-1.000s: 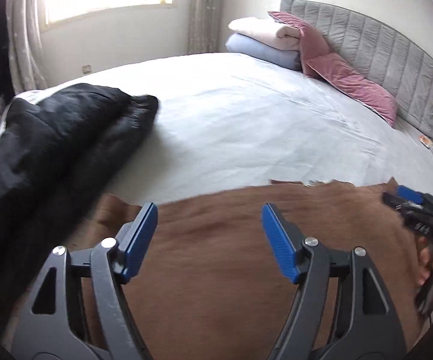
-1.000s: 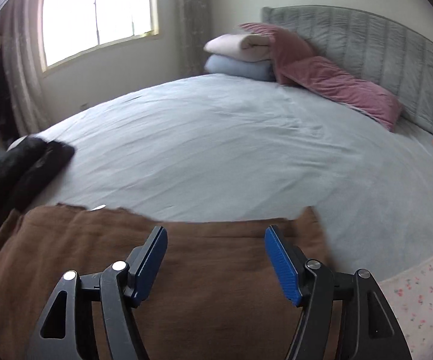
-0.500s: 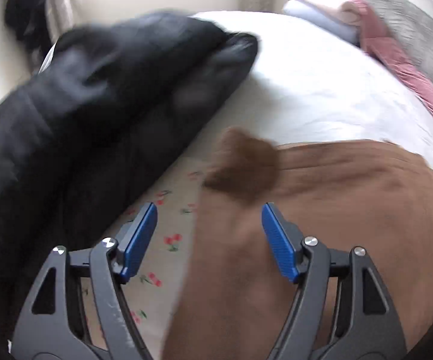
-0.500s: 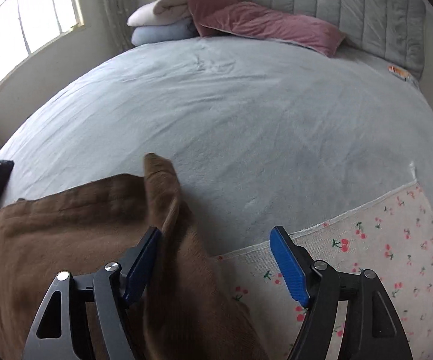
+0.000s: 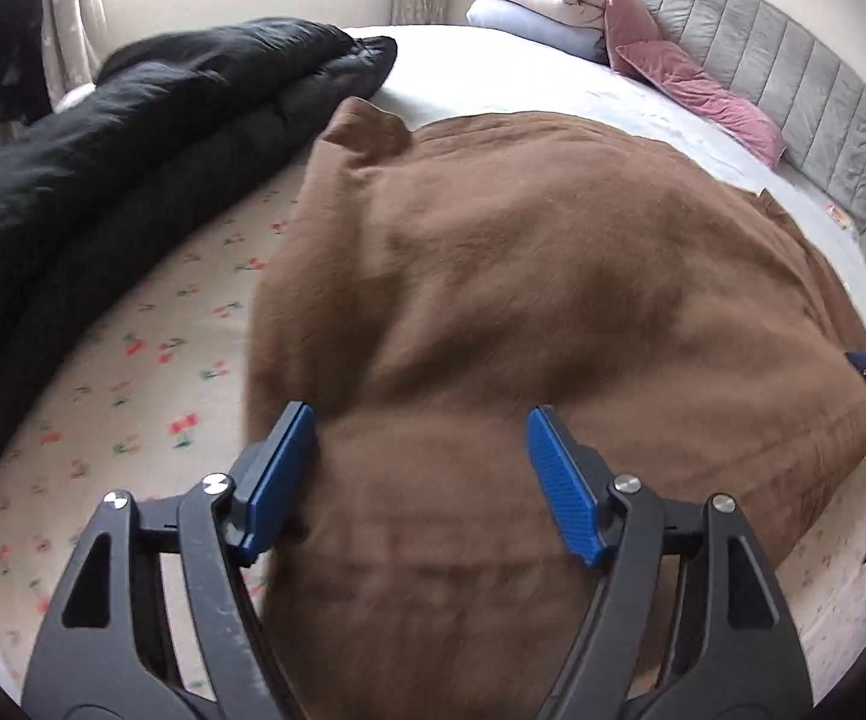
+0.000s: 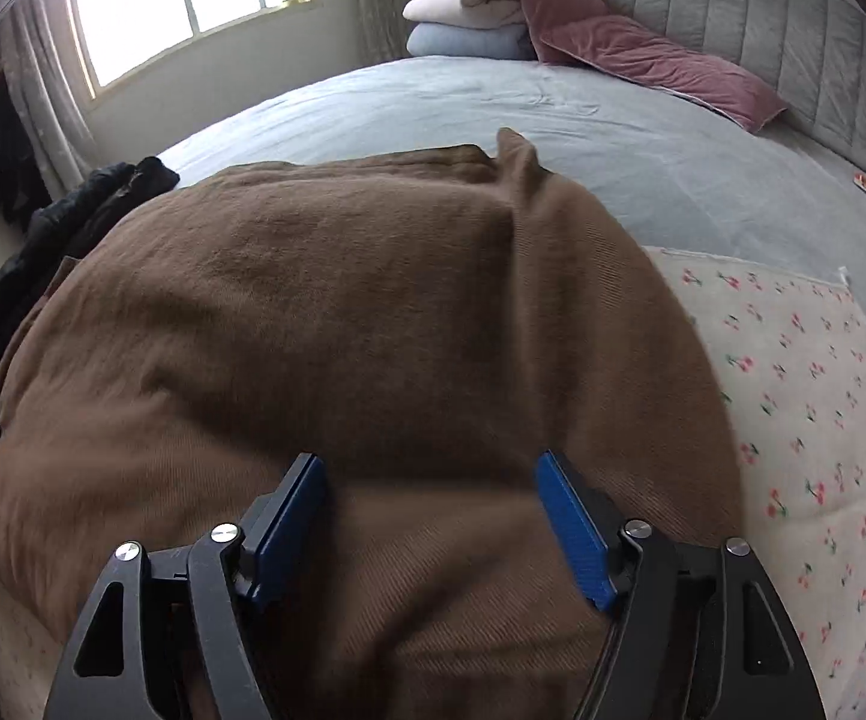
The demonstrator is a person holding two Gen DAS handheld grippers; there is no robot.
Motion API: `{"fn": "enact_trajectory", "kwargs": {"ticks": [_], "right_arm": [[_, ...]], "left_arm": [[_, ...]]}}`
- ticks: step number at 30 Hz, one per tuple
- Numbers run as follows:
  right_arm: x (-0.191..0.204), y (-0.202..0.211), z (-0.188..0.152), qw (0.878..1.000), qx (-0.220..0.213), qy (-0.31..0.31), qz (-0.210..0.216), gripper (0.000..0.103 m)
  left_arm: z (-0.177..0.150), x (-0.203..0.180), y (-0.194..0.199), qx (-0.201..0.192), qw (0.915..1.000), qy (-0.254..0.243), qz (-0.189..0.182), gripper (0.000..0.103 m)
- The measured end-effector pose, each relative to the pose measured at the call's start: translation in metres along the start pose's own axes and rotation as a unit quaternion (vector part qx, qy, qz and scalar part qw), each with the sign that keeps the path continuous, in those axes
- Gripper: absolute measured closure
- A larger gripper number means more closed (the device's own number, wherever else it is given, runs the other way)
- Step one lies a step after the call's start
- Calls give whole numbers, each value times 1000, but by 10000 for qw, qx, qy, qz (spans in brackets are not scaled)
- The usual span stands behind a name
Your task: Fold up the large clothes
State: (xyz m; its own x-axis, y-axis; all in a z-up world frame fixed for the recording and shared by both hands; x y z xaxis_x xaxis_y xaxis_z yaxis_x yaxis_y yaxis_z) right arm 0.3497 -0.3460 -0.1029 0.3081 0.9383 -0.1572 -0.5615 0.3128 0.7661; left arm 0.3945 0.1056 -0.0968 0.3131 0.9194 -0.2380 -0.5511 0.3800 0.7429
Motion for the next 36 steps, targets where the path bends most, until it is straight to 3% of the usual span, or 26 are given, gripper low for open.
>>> {"fn": "enact_trajectory", "kwargs": {"ticks": [3, 5, 9, 12, 14, 16, 21, 27, 36], "right_arm": [[0, 52, -11, 9995, -292, 23, -92, 29], [8, 85, -17, 9993, -366, -29, -104, 20], [40, 142, -33, 9989, -473, 48, -21, 15], [65, 174, -46, 9987, -462, 184, 127, 8], [80, 187, -49, 9988, -440, 198, 63, 7], [87, 188, -50, 9994, -335, 109, -15, 7], [85, 168, -63, 9986, -132, -276, -438, 7], [89, 162, -77, 9980, -15, -143, -613, 7], [94, 180, -78, 9963, -293, -110, -797, 7]], "left_arm": [[-7, -6, 33, -25, 9997, 213, 95, 18], [-10, -19, 48, 20, 9993, 358, 141, 14], [-18, -70, 70, 264, 9991, 316, 124, 5], [-23, -105, 89, 96, 9996, 270, 83, 1], [-20, -123, 91, -22, 9995, 180, 246, 1], [-21, -139, 87, 87, 9985, -23, 540, 1], [-36, -152, 66, 244, 9961, -42, 846, 1], [-49, -160, 54, 228, 9966, 80, 785, 1], [-55, -168, 55, 269, 9980, 69, 568, 1]]}}
Point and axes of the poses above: each gripper's, at about its wrist camera, not at the fingertips, and y roughly against the way its jaws point, x to its left, z to its top, the point moved 4 cm from there along -y, roughly the way its jaws point, and after that the axes turned 14 degrees about -z, right-handed, at the moved point
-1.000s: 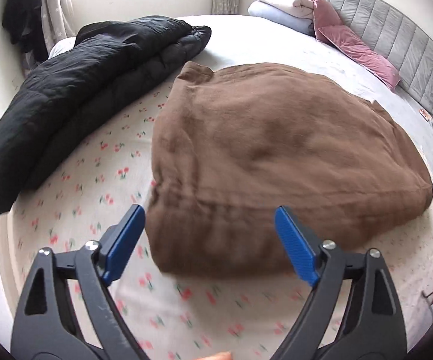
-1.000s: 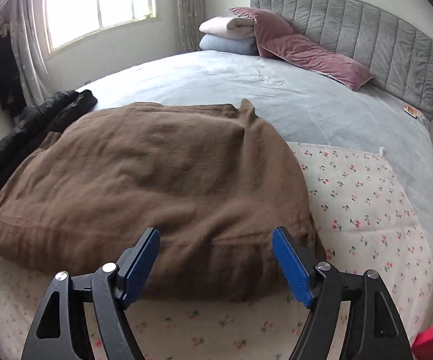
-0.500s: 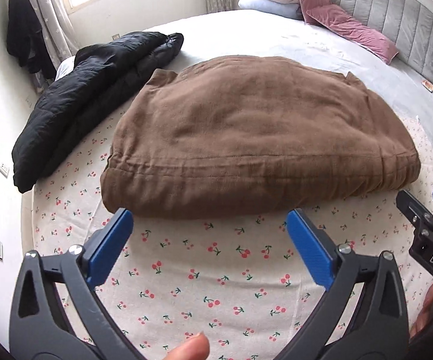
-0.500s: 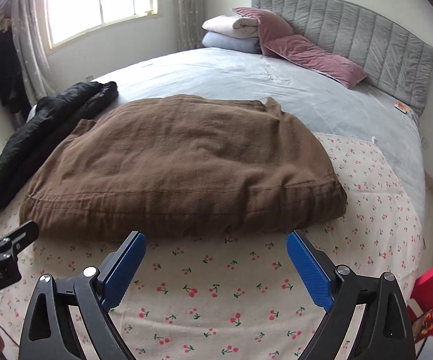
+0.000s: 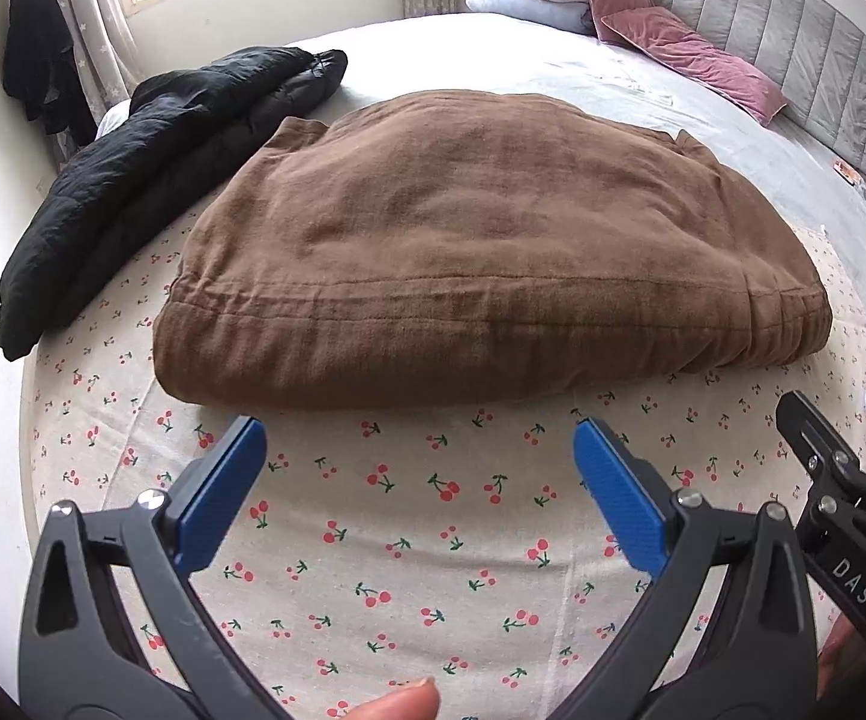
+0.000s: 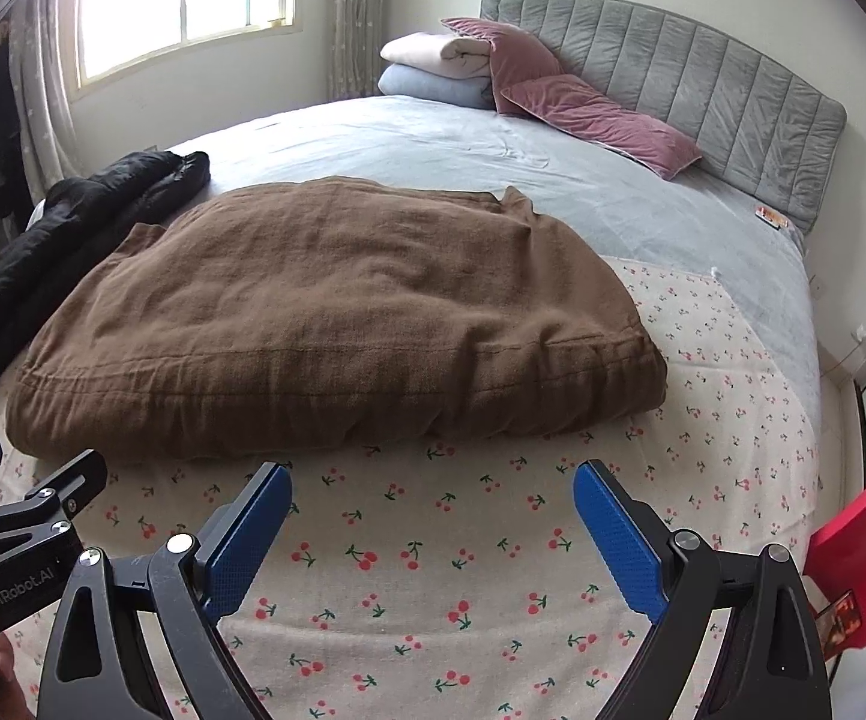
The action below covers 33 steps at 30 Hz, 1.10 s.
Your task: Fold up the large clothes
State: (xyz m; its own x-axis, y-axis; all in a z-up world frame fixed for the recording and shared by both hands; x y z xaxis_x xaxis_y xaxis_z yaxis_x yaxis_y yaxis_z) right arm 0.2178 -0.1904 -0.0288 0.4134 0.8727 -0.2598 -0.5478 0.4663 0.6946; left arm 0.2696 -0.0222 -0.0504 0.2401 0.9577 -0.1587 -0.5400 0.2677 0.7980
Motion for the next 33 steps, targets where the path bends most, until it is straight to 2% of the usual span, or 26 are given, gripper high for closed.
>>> {"fn": "enact_trajectory", "kwargs": {"ticks": [6, 18, 33], "right_arm": [[4, -4, -2, 10000, 56, 26, 54, 7], [8, -19, -8, 9997, 237, 45, 50, 7], [11, -17, -11, 9998, 189, 101, 38, 7]], "left_arm": [[1, 4, 5, -64, 10000, 37, 15, 1], [-2, 4, -1, 59, 10000, -29, -5, 1], [-4, 1, -2, 96, 9999, -58, -43, 1]]}}
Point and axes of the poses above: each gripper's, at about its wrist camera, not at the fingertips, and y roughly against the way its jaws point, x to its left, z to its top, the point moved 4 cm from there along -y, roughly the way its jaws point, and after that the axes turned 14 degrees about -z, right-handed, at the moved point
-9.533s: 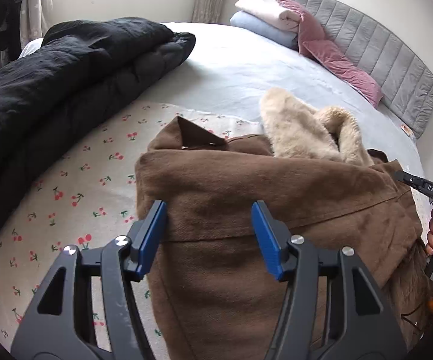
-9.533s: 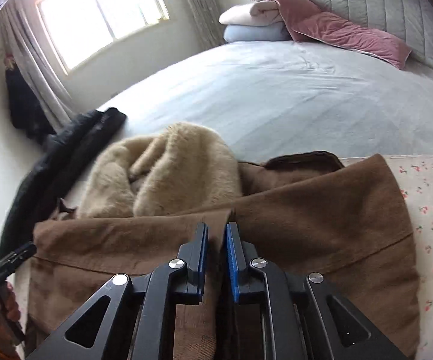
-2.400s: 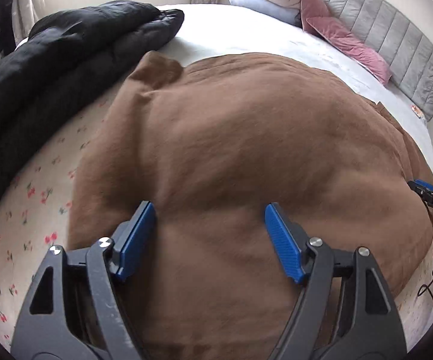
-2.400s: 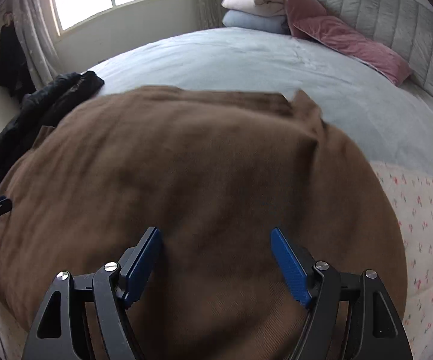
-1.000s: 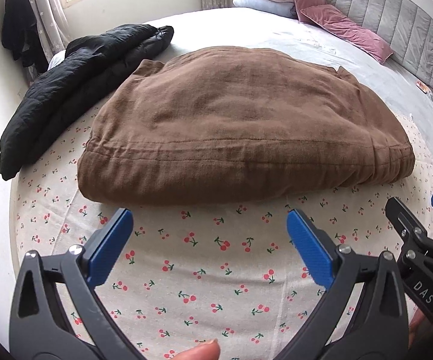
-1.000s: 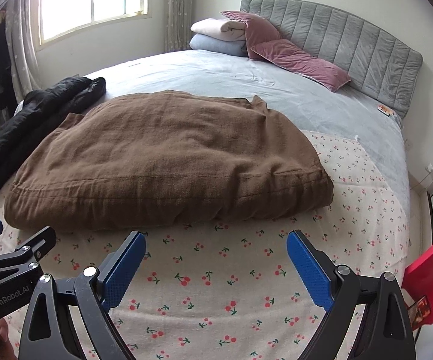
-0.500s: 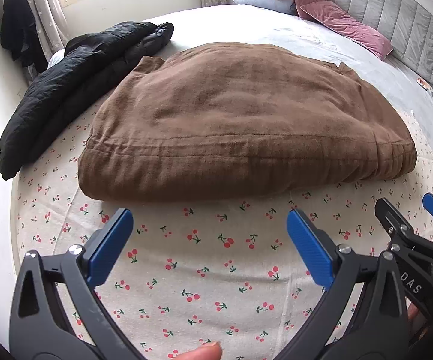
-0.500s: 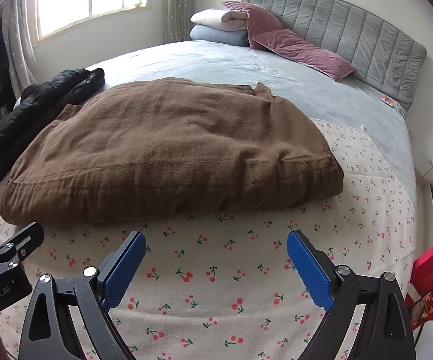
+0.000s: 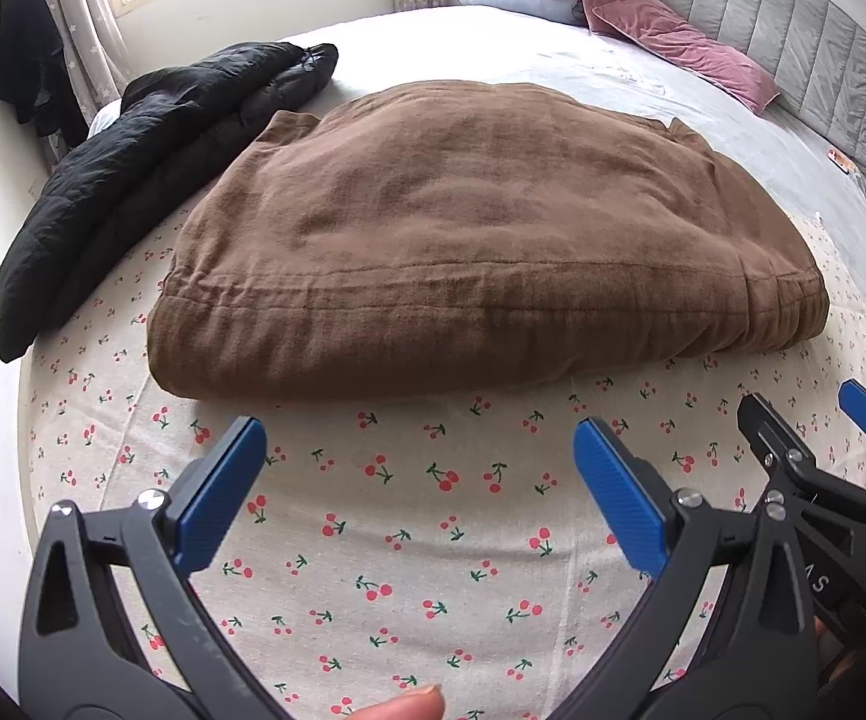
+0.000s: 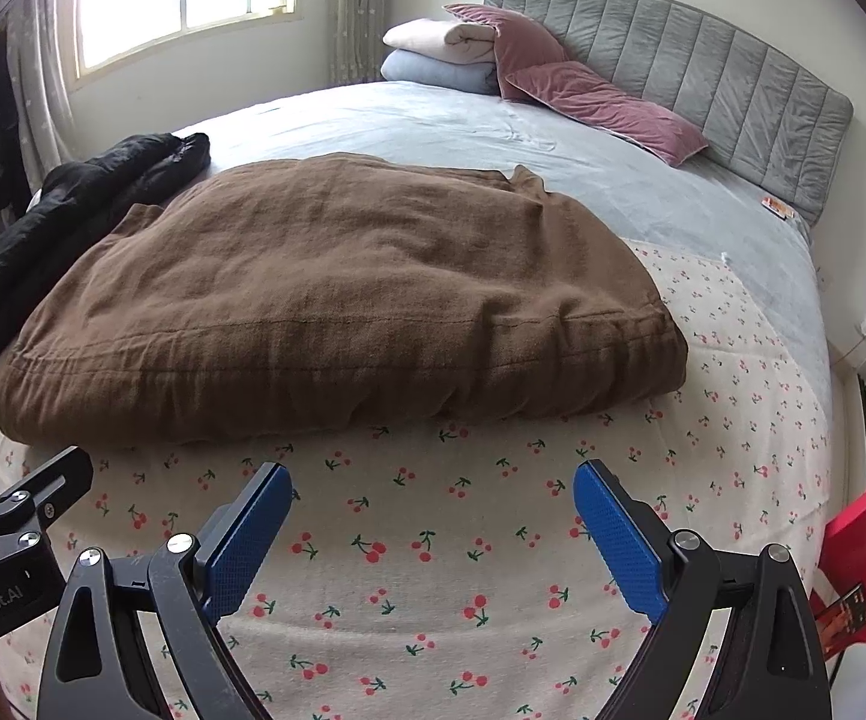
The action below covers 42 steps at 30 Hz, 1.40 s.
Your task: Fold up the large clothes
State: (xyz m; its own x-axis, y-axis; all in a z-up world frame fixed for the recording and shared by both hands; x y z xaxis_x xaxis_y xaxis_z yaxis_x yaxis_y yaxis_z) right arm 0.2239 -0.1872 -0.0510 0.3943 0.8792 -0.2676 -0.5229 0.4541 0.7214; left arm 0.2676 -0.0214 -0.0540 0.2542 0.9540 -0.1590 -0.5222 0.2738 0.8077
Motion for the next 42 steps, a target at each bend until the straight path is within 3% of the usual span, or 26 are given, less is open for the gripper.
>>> {"fn": "enact_trajectory", "kwargs": {"ticks": [35, 42], "right_arm": [[0, -15, -6, 9999, 129, 32, -48, 7], [0, -16, 2, 9992, 308, -131, 209, 7]], "left_arm": [[-4, 0, -10, 179, 9998, -43, 112, 1], [0, 13, -7, 232, 9995, 74, 202, 1]]}}
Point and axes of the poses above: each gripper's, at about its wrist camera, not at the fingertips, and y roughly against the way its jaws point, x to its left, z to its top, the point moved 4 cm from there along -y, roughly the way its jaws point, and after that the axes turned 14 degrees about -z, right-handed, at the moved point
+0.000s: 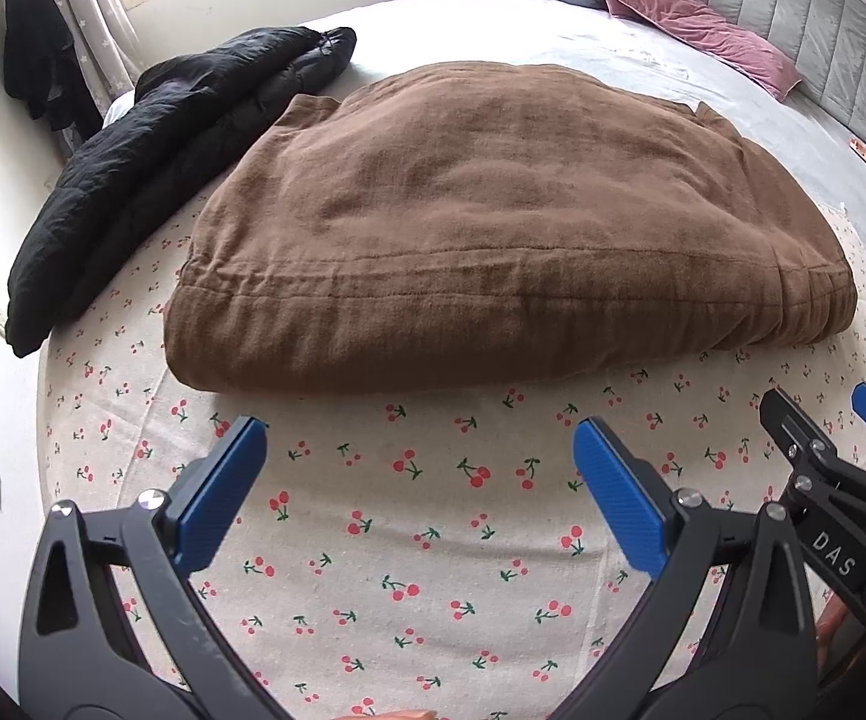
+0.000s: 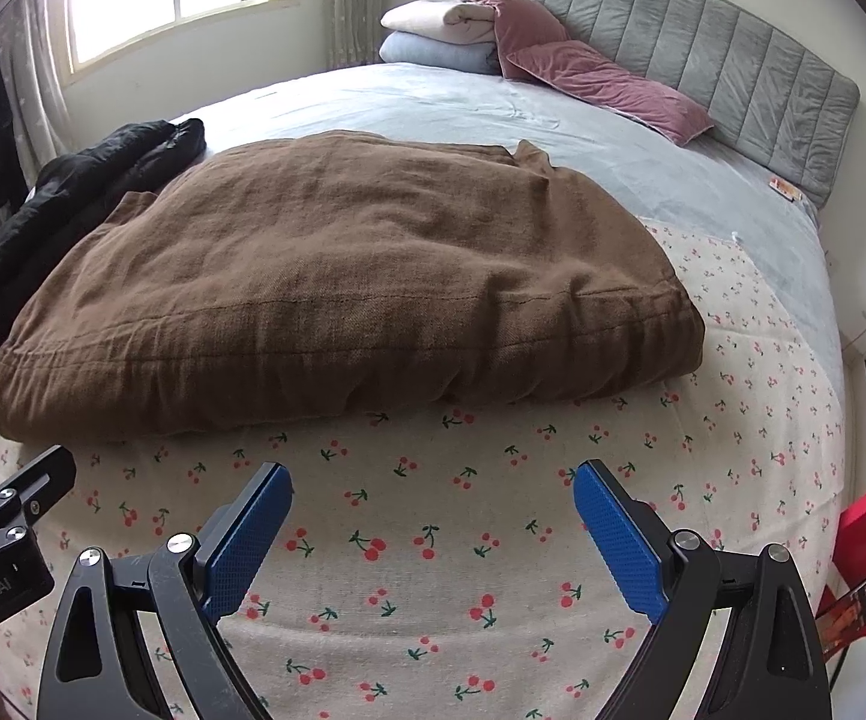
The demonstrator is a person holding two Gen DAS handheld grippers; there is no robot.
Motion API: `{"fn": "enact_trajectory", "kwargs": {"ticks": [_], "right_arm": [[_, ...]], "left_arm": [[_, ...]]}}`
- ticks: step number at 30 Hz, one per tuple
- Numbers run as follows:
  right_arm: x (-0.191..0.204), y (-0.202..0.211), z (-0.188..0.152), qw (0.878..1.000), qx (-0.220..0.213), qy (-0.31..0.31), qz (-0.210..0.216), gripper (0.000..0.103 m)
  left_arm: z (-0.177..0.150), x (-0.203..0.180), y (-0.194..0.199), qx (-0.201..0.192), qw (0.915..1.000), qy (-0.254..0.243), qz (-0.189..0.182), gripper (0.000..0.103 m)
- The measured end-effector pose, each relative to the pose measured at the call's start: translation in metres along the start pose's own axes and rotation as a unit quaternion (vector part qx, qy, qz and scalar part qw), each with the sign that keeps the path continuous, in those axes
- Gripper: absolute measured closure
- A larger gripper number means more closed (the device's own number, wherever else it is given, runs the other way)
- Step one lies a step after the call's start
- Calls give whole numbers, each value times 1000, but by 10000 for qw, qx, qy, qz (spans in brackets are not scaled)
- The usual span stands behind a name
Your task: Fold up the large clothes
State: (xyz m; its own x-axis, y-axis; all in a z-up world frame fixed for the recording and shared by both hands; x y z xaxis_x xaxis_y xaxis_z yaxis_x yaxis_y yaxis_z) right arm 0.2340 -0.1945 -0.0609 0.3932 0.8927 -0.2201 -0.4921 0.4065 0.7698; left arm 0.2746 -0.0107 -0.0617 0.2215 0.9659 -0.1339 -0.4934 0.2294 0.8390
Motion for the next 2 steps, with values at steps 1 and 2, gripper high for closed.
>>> {"fn": "enact_trajectory", "kwargs": {"ticks": [1, 2], "right_arm": [[0, 2, 1, 10000, -2, -34, 73, 7], [0, 4, 1, 9999, 12, -43, 108, 7]], "left_arm": [[-1, 4, 1, 19, 9999, 88, -80, 1], [-3, 7, 3, 33, 9998, 166, -128, 1]]}}
Point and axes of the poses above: each gripper's, at about its wrist camera, not at the fingertips, and y roughly against the way its jaws point, x to its left, z to its top, the point moved 4 cm from there along -y, roughly the way its jaws point, and after that the axes turned 14 degrees about -z, right-handed, at the moved point
